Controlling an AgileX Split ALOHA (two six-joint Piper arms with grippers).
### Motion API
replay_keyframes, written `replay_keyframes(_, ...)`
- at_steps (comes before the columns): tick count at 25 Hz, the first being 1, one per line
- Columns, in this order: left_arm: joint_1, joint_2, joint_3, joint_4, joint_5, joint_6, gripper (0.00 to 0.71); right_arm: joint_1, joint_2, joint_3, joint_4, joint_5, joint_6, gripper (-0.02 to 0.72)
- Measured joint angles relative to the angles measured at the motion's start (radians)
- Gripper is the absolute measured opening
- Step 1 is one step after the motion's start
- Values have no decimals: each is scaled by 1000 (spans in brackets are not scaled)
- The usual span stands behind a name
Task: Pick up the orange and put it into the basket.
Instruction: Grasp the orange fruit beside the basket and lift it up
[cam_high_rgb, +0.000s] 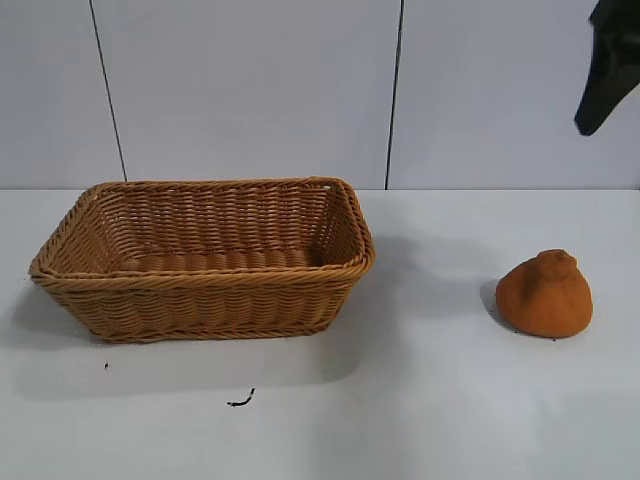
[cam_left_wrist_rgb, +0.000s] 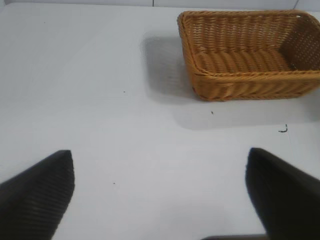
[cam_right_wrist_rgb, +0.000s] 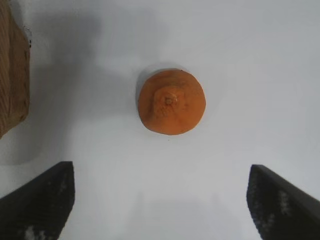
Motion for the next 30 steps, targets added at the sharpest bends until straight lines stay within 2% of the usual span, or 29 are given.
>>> replay_keyframes(6, 0, 0, 0, 0, 0, 0, 666, 0, 235, -67, 29, -1, 2, 638)
replay_keyframes(13, 0, 0, 0, 0, 0, 0, 666, 0, 400, -69, 34, -75, 4, 638)
replay_keyframes(17, 0, 0, 0, 0, 0, 0, 666, 0, 461, -69, 34, -101, 38, 613)
replay_keyframes(19, 0, 0, 0, 0, 0, 0, 666, 0, 473, -69, 34, -108, 52, 533)
replay_keyframes(20, 0, 0, 0, 0, 0, 0, 666, 0, 475, -69, 34, -109, 56, 462)
replay_keyframes(23, 0, 0, 0, 0, 0, 0, 666, 0, 471, -72, 35, -105, 59, 178)
replay_keyframes(25, 0, 0, 0, 0, 0, 0, 666, 0, 452, -72, 36, -90, 57, 48)
replay_keyframes(30, 0, 0, 0, 0, 0, 0, 666, 0, 377, -78, 26, -66, 55, 48)
